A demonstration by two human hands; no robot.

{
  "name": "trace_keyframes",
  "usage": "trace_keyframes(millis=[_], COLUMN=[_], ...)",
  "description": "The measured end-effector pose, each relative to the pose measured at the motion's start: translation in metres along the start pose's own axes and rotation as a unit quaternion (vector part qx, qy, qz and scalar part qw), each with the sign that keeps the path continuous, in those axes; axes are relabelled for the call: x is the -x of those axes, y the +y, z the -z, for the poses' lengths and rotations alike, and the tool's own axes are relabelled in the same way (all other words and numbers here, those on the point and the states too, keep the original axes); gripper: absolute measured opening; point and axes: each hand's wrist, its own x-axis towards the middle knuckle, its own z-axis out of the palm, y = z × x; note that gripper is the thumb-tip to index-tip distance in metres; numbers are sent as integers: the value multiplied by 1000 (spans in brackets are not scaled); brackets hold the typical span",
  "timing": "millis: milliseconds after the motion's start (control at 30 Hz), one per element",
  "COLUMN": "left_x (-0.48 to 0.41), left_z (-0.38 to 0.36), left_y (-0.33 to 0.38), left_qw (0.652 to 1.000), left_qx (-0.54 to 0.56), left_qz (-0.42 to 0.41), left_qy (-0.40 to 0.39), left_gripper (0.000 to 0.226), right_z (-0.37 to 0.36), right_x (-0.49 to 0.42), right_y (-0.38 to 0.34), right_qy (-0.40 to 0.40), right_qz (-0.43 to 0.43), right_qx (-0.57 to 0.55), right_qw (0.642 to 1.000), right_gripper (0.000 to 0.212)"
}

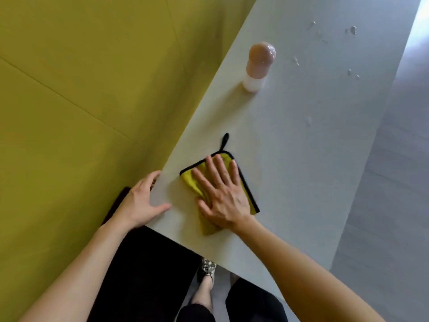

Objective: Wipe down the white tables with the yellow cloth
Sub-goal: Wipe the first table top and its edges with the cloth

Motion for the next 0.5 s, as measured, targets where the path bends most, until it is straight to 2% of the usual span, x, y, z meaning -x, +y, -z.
trace_keyframes(millis=[100,167,200,300,367,400,433,500], left_x=[28,38,41,51,56,60,65,71], left_z=[-10,-15,-16,-16,-15,-15,-16,-18], left_y=[-30,-38,-41,-43,-46,-49,-53,-61], left_qw=[999,998,998,998,998,998,998,998], left_qx=[29,28,15,-50,-60,-55,-51,-48], left_qz=[38,57,58,37,25,21,28,47], left_qy=[-7,7,16,26,24,24,21,14], left_gripper=[93,86,85,85,87,86,83,71], right_z=[-8,2,9,35,31,22,12,-12], right_x=[5,-13,-28,-72,-79,-73,-60,-28], right_y=[-26,7,27,70,50,24,-9,-71], right_qy=[-51,-27,-6,42,57,56,47,3], right_qz=[169,182,138,-100,-176,-164,-110,80], right_qx=[3,6,9,13,-1,9,23,53], right_qw=[984,983,990,994,983,985,993,995], right_gripper=[78,77,78,75,77,79,80,79])
